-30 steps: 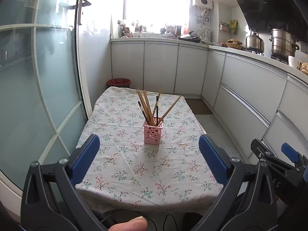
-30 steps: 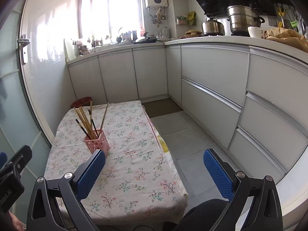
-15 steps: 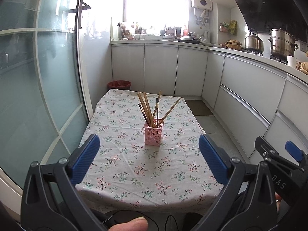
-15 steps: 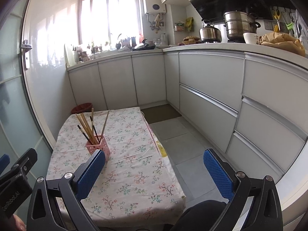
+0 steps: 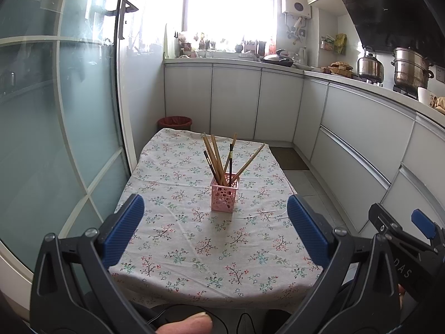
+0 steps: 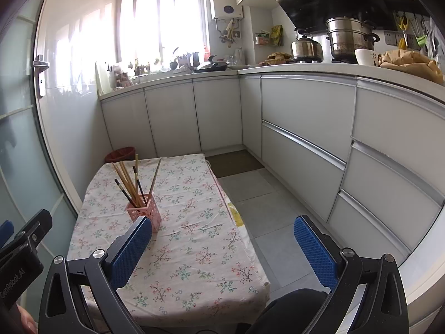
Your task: Organize utensils
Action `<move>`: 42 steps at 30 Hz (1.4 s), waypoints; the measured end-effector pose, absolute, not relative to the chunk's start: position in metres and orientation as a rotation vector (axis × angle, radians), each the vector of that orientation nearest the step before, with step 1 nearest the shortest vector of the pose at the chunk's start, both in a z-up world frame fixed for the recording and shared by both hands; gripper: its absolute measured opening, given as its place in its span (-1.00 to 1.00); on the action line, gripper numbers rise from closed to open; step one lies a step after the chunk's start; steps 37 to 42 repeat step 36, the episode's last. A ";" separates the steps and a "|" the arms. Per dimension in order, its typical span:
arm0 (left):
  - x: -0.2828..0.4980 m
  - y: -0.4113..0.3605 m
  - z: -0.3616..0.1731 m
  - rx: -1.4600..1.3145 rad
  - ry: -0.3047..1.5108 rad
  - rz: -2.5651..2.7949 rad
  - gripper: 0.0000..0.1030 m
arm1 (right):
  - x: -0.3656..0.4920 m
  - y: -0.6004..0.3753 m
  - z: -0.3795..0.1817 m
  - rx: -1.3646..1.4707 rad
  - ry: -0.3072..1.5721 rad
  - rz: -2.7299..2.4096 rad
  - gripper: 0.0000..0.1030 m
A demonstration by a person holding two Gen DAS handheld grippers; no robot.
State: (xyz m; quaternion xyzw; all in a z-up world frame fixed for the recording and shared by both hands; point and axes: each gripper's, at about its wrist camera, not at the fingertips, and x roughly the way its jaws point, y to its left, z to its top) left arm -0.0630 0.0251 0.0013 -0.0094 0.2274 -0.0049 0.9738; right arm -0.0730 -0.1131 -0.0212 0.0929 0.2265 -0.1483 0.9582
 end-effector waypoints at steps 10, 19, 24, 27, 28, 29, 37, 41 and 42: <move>-0.064 0.026 0.001 -0.019 0.459 -0.012 0.98 | -0.072 -0.113 -0.022 0.190 0.464 -0.295 1.00; -0.062 0.029 0.003 -0.032 0.455 -0.006 0.98 | -0.071 -0.114 -0.024 0.186 0.470 -0.288 1.00; -0.061 0.027 0.002 -0.023 0.460 -0.007 0.98 | -0.071 -0.115 -0.025 0.189 0.475 -0.283 1.00; -0.062 0.025 0.002 -0.020 0.456 -0.018 0.98 | -0.070 -0.115 -0.025 0.186 0.477 -0.283 1.00; -0.062 0.025 0.002 -0.019 0.449 -0.021 0.98 | -0.070 -0.115 -0.025 0.186 0.478 -0.282 1.00; -0.063 0.025 0.001 -0.018 0.436 -0.024 0.98 | -0.070 -0.115 -0.025 0.187 0.478 -0.282 1.00; -0.060 0.026 0.000 -0.019 0.412 -0.018 0.92 | -0.067 -0.116 -0.028 0.190 0.488 -0.283 1.00; -0.060 0.026 0.000 -0.019 0.412 -0.018 0.92 | -0.067 -0.116 -0.028 0.190 0.488 -0.283 1.00; -0.060 0.026 0.000 -0.019 0.412 -0.018 0.92 | -0.067 -0.116 -0.028 0.190 0.488 -0.283 1.00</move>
